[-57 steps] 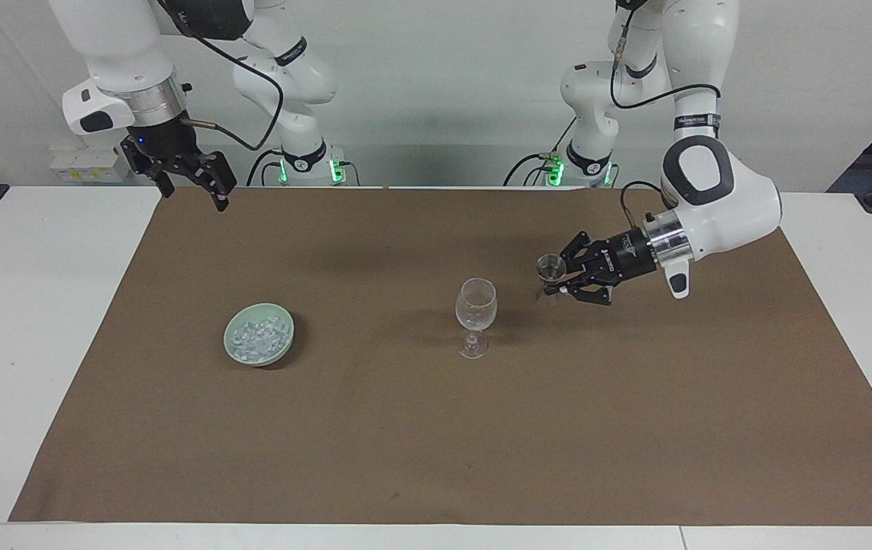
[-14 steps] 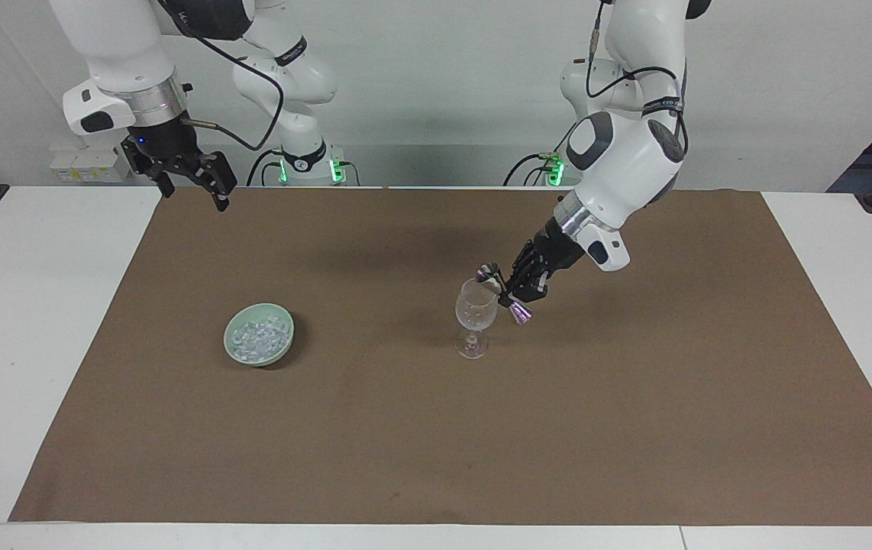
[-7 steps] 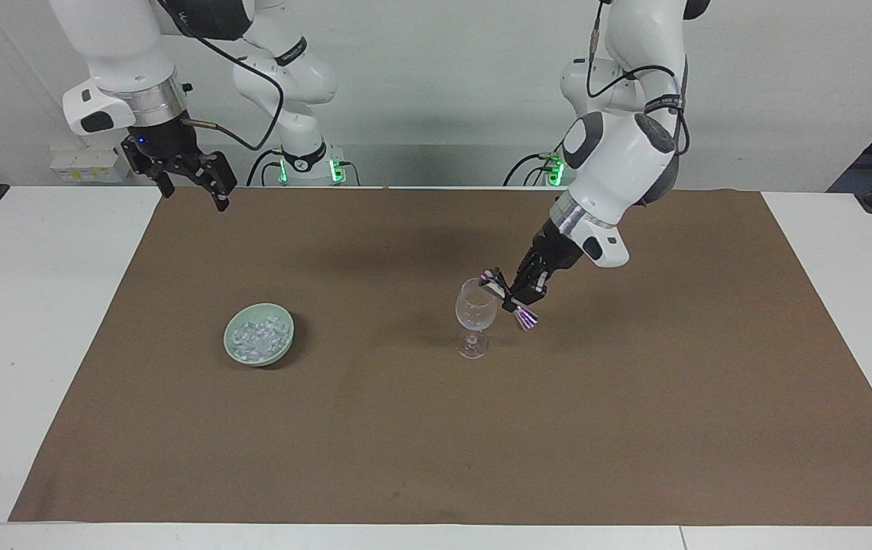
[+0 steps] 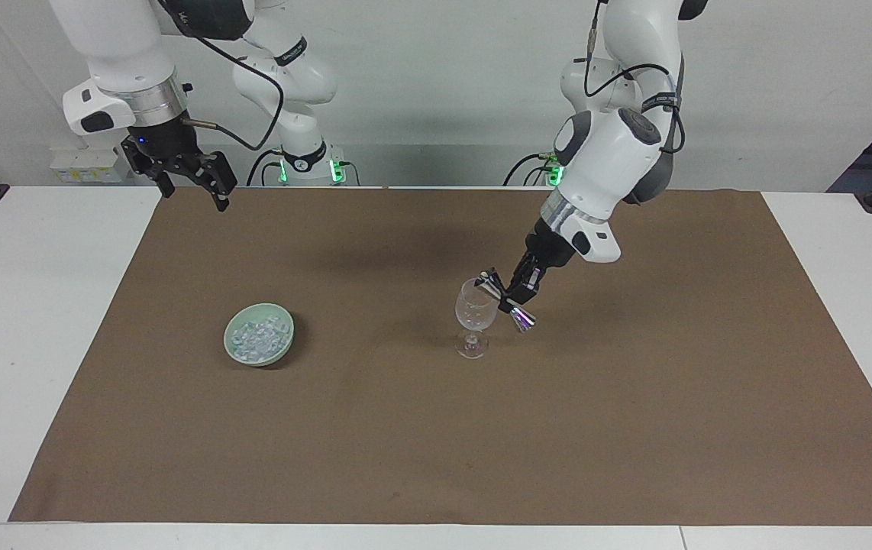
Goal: Pour wine and add ice with both arms
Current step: 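Tilt the metal cup over the clear plastic cup with the left gripper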
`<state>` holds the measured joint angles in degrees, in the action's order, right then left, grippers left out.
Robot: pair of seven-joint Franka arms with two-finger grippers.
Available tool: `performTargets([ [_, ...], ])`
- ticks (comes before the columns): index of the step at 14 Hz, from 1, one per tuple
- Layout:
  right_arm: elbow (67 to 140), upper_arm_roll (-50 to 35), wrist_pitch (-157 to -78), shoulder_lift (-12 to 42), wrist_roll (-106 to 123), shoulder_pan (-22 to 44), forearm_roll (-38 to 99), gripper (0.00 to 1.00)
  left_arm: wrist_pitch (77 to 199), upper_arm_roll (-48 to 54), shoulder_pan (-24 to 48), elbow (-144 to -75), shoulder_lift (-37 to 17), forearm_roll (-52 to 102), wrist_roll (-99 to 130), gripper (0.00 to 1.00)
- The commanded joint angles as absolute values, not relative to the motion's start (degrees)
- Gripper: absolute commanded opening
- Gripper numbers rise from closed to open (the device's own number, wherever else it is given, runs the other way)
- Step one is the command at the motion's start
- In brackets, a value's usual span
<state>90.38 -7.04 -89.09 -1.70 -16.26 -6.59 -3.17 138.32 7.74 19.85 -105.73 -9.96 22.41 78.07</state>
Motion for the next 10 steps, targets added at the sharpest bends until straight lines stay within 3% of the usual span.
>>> performTargets([
  [1, 91.6, -7.4, -90.2, -2.6, -14.3, -7.4, -2.4, 1.00, 140.2, 6.9, 20.8, -106.2, -10.0, 20.6, 77.1, 0.00],
  [10, 91.6, -7.4, -90.2, -2.6, -14.3, -7.4, -2.4, 1.00, 143.0, 6.9, 21.6, -106.9, -10.0, 14.2, 76.6, 0.00],
])
